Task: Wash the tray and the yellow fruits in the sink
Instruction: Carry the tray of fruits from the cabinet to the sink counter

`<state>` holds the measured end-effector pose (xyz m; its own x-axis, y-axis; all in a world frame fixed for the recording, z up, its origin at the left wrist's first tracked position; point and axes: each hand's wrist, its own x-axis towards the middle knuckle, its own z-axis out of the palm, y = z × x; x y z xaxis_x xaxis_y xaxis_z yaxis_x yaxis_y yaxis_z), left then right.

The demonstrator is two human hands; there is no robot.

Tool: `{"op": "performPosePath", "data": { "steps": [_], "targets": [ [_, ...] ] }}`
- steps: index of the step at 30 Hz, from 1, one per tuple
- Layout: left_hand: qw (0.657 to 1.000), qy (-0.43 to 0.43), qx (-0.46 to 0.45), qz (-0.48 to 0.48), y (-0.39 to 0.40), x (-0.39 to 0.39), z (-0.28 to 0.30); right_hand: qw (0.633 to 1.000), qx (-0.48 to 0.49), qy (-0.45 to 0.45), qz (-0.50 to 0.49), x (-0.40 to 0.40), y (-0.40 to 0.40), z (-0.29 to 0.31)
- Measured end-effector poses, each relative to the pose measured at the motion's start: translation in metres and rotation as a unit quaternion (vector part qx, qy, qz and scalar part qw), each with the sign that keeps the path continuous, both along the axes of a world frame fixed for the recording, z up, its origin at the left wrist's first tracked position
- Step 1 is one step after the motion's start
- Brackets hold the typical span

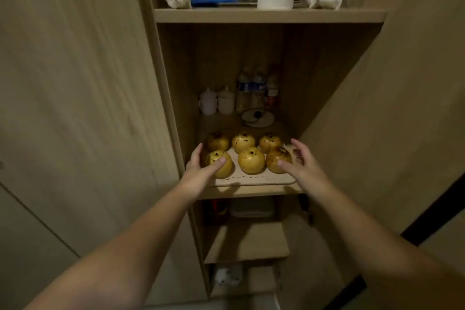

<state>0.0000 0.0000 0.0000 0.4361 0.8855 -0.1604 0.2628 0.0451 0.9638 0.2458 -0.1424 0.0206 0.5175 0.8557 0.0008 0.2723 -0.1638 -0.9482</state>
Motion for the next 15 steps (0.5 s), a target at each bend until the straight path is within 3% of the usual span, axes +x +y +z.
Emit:
{"op": "performPosePath", "data": {
  "steps": [6,15],
  "targets": [
    [0.995,0.015,-0.072,0.065,0.012,0.021,-0.028,0.995,-0.075,0.038,-0.051,0.015,0.017,-0.036],
    [0.989,0.001,-0.097,0.109,0.030,0.033,-0.041,0.989,-0.117,0.070,-0.050,0.041,0.029,-0.066]
  ]
}}
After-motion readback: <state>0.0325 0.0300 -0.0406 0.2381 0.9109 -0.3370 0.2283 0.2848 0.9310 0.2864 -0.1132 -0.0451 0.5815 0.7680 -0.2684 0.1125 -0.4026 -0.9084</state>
